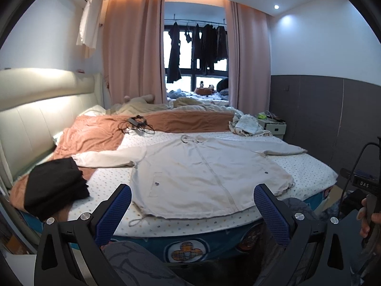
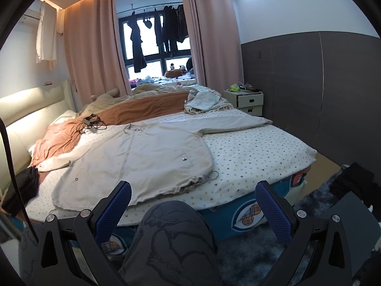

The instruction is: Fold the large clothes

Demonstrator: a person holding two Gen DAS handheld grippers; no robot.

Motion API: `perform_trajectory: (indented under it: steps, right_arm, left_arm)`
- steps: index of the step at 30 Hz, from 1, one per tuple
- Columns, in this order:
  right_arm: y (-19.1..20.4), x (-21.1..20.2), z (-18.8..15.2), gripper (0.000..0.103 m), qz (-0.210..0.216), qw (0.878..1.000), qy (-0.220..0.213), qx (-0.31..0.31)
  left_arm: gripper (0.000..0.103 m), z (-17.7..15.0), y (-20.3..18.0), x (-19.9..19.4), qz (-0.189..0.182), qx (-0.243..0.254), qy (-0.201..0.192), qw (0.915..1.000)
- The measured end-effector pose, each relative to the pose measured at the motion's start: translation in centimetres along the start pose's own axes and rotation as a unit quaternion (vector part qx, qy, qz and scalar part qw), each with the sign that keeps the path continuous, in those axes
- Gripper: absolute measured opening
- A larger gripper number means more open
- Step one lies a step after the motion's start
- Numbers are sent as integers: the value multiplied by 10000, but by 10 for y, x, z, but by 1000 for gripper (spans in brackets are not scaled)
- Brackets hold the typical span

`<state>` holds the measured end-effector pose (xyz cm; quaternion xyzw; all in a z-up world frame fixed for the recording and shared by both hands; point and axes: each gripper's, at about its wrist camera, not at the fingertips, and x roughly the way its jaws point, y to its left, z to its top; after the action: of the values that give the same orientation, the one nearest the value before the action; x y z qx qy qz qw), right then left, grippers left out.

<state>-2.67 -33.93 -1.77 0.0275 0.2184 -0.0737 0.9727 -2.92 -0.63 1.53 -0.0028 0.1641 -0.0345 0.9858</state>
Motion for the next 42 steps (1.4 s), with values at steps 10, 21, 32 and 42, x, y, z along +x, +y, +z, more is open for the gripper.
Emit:
perform_trajectory:
  steps: [10,21,32,42]
  right_arm:
    - [-5,-3,0,103,-88,9999,-51,-8]
    - [1,-4,-3,103,-152,9995,-115,-269]
    - [11,-4,-10,103,-228,9988,-98,-420]
    - [7,-6,-8,103,-162,9991,-91,-368]
  left_arm:
    - [103,2,4,-3,-168,-80,-40,9998]
    - [103,-7,14,-3,-221,-264,-56,9994]
    - [103,-9,20,-3,-297,-423,-67,9986]
    - [103,-8,20,-1,-394,-398,-37,9984]
